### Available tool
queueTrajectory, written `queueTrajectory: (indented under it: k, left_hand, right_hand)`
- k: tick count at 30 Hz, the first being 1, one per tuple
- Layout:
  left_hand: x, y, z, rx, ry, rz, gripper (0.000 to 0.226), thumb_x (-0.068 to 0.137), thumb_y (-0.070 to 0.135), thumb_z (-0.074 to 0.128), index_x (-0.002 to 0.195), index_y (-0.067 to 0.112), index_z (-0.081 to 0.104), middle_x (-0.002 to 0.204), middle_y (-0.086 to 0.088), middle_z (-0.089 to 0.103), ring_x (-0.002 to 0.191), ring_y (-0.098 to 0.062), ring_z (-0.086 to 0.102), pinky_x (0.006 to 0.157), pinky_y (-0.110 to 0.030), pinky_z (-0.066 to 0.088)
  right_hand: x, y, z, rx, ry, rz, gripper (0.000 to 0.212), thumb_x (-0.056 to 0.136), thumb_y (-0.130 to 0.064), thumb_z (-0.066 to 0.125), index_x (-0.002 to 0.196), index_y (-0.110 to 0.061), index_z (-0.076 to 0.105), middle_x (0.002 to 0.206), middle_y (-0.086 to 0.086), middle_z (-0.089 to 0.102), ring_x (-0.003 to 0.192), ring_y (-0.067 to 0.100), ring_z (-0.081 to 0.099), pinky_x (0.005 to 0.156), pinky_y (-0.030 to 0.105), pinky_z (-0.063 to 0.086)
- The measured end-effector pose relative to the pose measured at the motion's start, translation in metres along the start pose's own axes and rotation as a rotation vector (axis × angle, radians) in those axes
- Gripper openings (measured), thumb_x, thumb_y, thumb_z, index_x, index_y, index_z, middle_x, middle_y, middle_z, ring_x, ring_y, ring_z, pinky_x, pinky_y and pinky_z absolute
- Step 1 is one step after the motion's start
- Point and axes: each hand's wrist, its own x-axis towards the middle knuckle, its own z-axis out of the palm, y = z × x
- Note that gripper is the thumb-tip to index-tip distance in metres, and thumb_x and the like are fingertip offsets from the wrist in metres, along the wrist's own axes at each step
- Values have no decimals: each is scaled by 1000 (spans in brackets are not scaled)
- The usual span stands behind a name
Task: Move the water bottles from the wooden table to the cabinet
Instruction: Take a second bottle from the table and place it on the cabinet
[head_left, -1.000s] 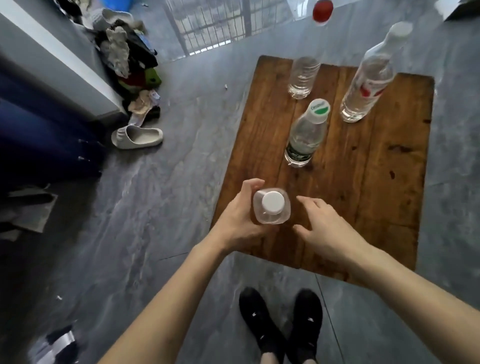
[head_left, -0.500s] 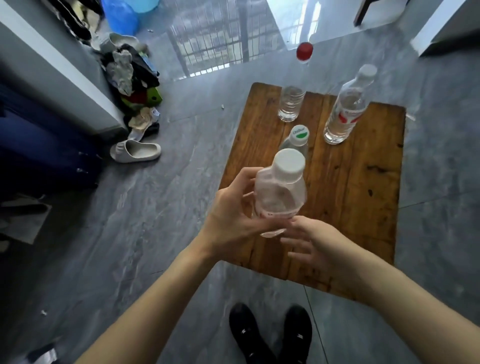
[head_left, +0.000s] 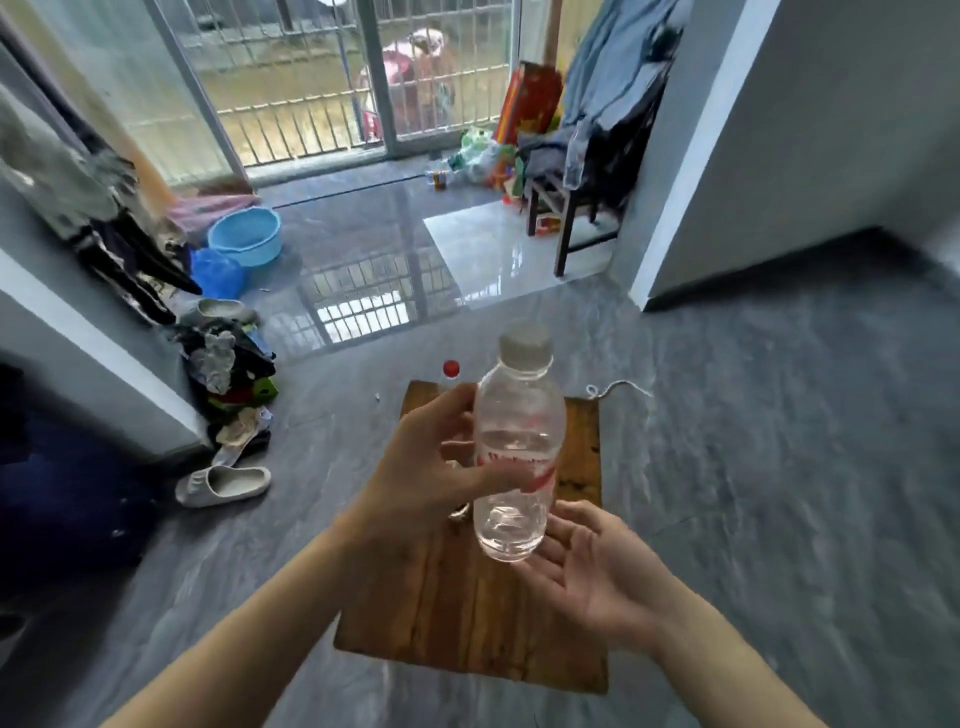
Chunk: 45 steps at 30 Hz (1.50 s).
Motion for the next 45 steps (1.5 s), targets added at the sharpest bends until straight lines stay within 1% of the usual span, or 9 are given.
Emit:
queueTrajectory:
  k: [3,7,15,18,22,25,32,36,45]
  left_hand:
    - [8,66,8,-1,-16,67,59,61,30,96,109,40,65,97,23,78,92,0,75,80,-17,57]
    - [18,147,20,-6,-71,155,50,64,44,80,111,40,65,104,18,78,99,-8,75,87,-30,60]
    - [41,243,54,25,-278,346,50,67,27,89,111,33,65,102,18,77,93,-4,75,77,-19,58]
    - [49,268,70,-2,-389,394,49,68,25,92,110,29,67,102,10,79,92,-7,76,75,-26,61]
    - [49,292,96,-82,-543,421,58,65,27,94,117,21,68,104,2,79,95,-13,76,78,-28,62]
    - [43,304,117,-142,-660,424,58,64,23,92,117,13,69,99,1,79,91,-12,76,72,-23,58]
    - [9,319,176,-229,-935,449,66,62,28,94,120,16,66,104,1,78,99,-17,75,83,-31,60]
    - [-28,329,207,-281,-1079,453,67,62,33,95,121,20,65,108,3,77,103,-17,74,90,-35,61]
    - [-113,361,267,-322,-1316,498,52,68,30,82,117,20,68,107,3,79,104,-17,74,93,-29,59]
  right_hand:
    - [-58,-23,15,-3,-38,-67,51,96,-26,49,139,1,52,126,20,65,105,33,67,96,43,52]
    - [-128,-46,33,-13,-88,-170,57,90,-25,53,140,1,49,130,21,62,109,35,65,97,46,52]
    - [-228,-51,39,67,-57,-380,60,84,-26,52,138,0,53,131,21,63,129,35,55,109,46,41]
    - [-257,-48,39,121,-12,-493,56,88,-25,48,137,0,54,129,21,64,128,33,56,110,45,41]
    - [-289,-36,30,188,103,-629,51,98,-30,35,135,-1,56,127,16,67,116,28,64,100,39,49]
    - [-309,-20,20,251,191,-695,53,86,-28,46,127,2,62,126,13,67,103,26,67,93,37,51]
    - [-357,43,-3,473,360,-849,57,98,-36,38,128,8,58,131,23,62,104,31,63,94,40,48]
    - [-381,87,-14,603,431,-932,59,96,-40,42,127,8,58,127,23,65,119,34,60,100,42,46]
    - [-434,173,-34,814,472,-1100,60,94,-38,46,130,8,57,131,22,63,105,30,62,95,39,47]
